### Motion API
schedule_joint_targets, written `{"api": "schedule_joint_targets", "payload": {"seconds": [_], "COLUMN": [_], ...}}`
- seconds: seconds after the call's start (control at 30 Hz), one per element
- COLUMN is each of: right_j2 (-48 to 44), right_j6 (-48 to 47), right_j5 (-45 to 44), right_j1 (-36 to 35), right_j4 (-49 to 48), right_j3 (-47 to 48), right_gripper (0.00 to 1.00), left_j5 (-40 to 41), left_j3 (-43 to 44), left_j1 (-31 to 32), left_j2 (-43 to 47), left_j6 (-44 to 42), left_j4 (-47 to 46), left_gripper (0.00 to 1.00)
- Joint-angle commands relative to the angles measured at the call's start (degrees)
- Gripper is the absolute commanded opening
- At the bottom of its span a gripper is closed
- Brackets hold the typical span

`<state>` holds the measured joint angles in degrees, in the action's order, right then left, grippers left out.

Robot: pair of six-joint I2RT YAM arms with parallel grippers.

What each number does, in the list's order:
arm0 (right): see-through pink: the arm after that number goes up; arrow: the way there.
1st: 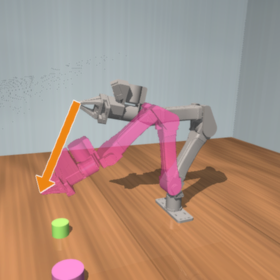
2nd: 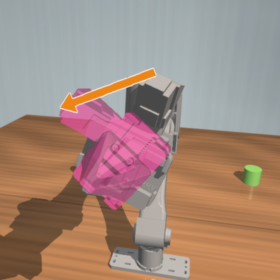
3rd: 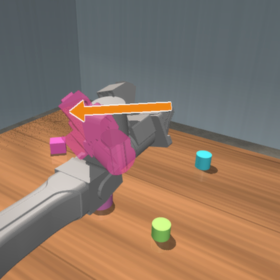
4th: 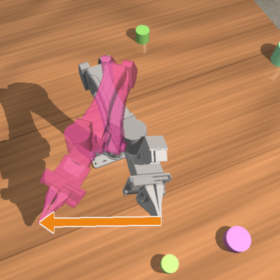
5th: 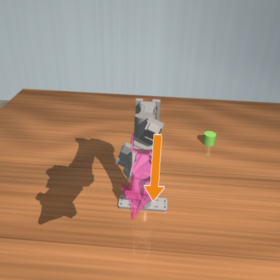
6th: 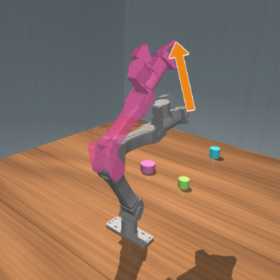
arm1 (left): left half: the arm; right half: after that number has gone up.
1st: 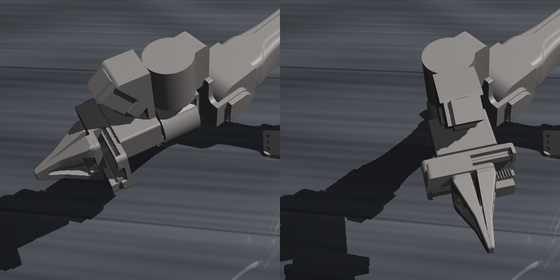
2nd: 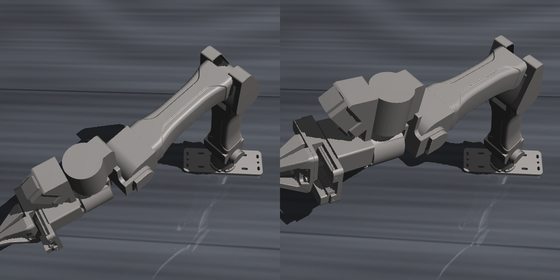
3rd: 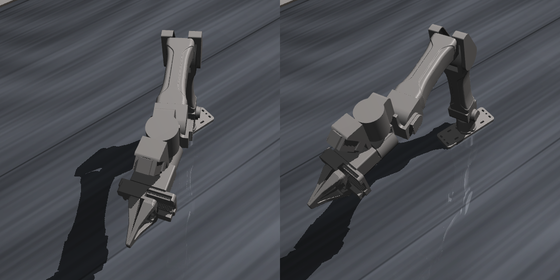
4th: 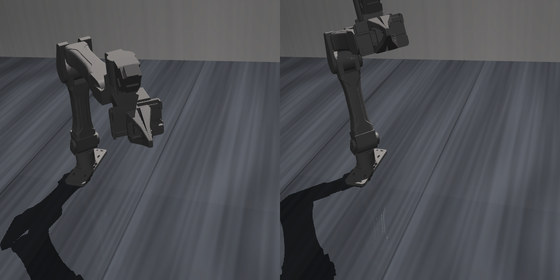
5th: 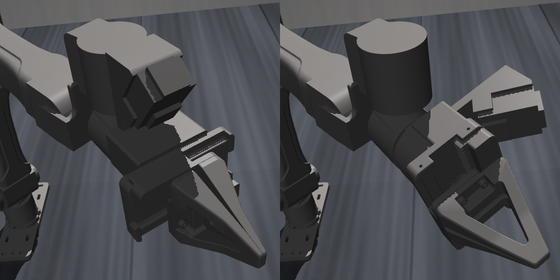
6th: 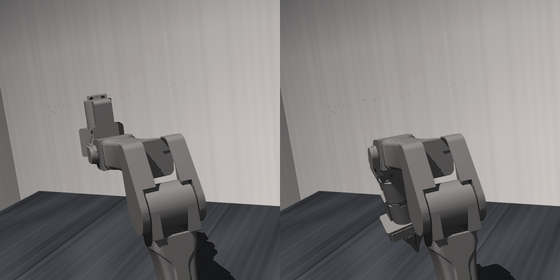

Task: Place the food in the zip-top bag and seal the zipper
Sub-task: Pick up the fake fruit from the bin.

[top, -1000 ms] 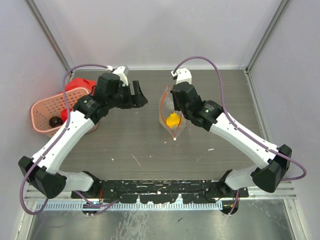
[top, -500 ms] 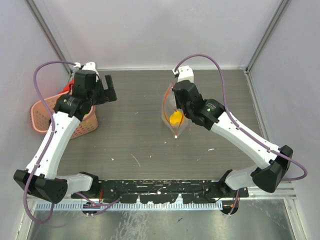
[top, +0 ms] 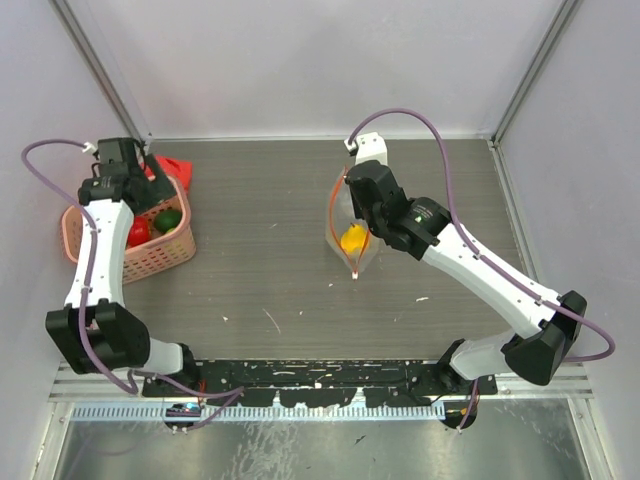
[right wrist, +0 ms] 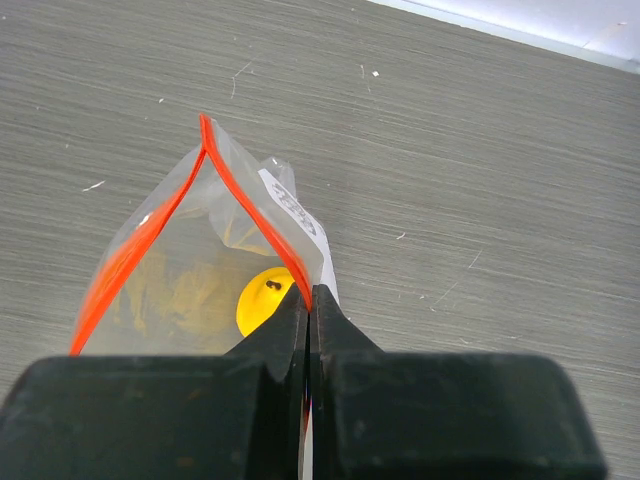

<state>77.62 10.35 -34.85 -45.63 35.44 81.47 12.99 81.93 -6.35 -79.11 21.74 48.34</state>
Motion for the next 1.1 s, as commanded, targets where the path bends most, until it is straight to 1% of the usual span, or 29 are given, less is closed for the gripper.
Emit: {"api": "schedule_joint_targets", "payload": {"seconds": [0.0,0.2,0.33,0.43,0.6,0.7,0.87,1.0,1.07], "right_j2": [-1.1,-0.5,0.1,0.2,-0.3,-0.5,-0.4,-0.2,0.0], "right_j6": [-0.1,0.4,0.5,0.5,0.5,0.4,0.2,0.1,0.1], "right_j5": [-0.2,0.3,1.0,1.2,1.3,1.3,1.8,2.1,2.4], "right_j1": [0.2,0.1,0.2,0.2,0.2,0.1,0.2,0.2,0.2], "right_j4": [-0.6,-0.6,-0.6,-0.7,-1.1,-1.3,-1.6,-2.2,-2.3], "right_j3": [3.1,3.3,3.4,3.3,2.6,2.2,1.7,1.2,1.3], "right_gripper": [0.00,0.00,0.00,0.00,0.00,0.00,0.00,0.00,0.00], "left_j5": [-1.4,-2.0,1.1,3.5,4.0,2.8,1.6,-3.8,-7.0], "left_j3": [-1.3,-1.4,-1.2,-1.9,-4.2,-6.6,-8.1,-10.2,-11.3], "left_j1": [-5.2,-10.7,-12.1,-12.6,-13.8,-15.6,-16.6,-16.6,-16.6], "left_j2": [-2.5,-7.1,-10.5,-12.6,-15.5,-16.6,-19.8,-21.6,-22.1], "left_j6": [2.7,4.6,4.7,4.5,4.4,4.8,4.7,4.7,5.1], "left_j4": [-3.6,-5.5,-7.4,-10.5,-15.5,-19.7,-23.8,-27.3,-29.1], "left_gripper": [1.00,1.00,1.00,1.00,0.99,0.99,0.98,1.00,0.98]}}
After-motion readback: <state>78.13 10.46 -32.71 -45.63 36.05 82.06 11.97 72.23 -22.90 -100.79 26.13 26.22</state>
